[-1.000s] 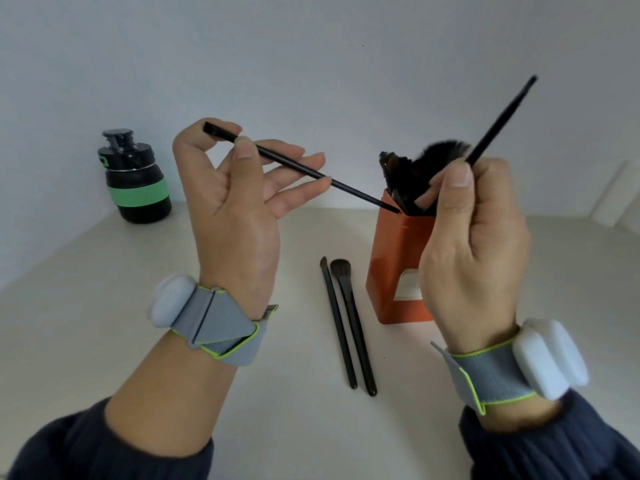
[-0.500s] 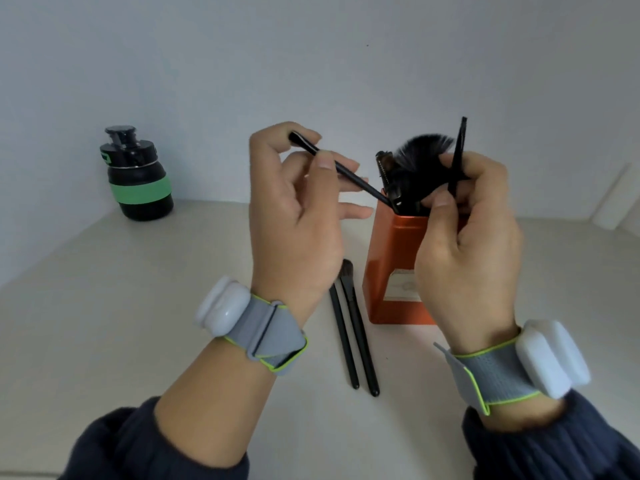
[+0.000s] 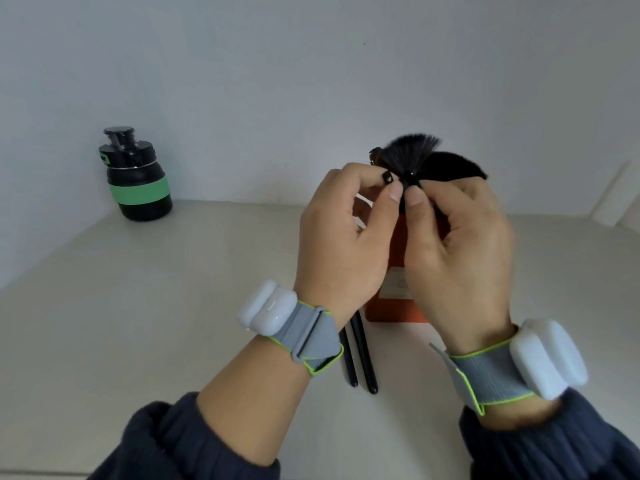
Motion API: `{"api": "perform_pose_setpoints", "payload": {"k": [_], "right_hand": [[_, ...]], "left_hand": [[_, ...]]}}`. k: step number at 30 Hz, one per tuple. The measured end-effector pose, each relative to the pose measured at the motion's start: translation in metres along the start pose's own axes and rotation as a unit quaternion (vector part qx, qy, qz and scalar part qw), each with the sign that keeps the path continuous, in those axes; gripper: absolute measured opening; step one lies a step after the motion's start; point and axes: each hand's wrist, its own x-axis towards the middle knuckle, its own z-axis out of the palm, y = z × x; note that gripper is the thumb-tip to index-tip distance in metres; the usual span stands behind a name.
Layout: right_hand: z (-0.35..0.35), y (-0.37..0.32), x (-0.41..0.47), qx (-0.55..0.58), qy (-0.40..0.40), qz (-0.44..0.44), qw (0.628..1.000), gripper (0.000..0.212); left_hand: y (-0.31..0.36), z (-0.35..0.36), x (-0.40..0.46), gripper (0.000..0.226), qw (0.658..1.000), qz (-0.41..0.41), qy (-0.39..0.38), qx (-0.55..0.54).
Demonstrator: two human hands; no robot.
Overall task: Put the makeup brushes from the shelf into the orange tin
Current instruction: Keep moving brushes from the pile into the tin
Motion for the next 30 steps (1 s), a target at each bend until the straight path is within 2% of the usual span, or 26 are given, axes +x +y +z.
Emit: {"api": "perform_pose_setpoints", "payload": {"k": [6, 12, 15, 17, 20, 24, 30], "right_hand": [[0.0, -0.003, -0.002, -0.039, 0.007, 0.002, 0.999, 0.027], [-0.005, -0.004, -0.002, -0.011, 0.075, -0.02, 0.997, 0.029], [-0.007, -0.003, -0.004, 0.026, 0.093, -0.063, 0.993, 0.026], [-0.007, -0.004, -0.006, 0.053, 0.087, -0.091, 0.991, 0.022], [-0.007, -0.006, -0.008, 0.103, 0.036, -0.111, 0.988, 0.022], [-0.004, -0.009, -0.011, 0.082, -0.064, -0.128, 0.986, 0.022], [0.0, -0.007, -0.014, 0.039, -0.225, -0.136, 0.964, 0.017]], "left_hand": [[-0.007, 0.0, 0.0, 0.011, 0.998, -0.03, -0.032, 0.051], [-0.015, -0.012, -0.002, 0.012, 0.997, -0.04, -0.049, 0.049], [-0.032, -0.022, 0.002, 0.011, 0.984, -0.097, -0.081, 0.129], [-0.045, -0.029, 0.003, 0.008, 0.954, -0.138, -0.141, 0.227], [-0.056, -0.034, -0.003, 0.018, 0.898, -0.179, -0.242, 0.32], [-0.057, -0.032, -0.006, 0.024, 0.851, -0.203, -0.316, 0.368], [-0.057, -0.038, 0.001, 0.023, 0.824, -0.217, -0.329, 0.406]]}}
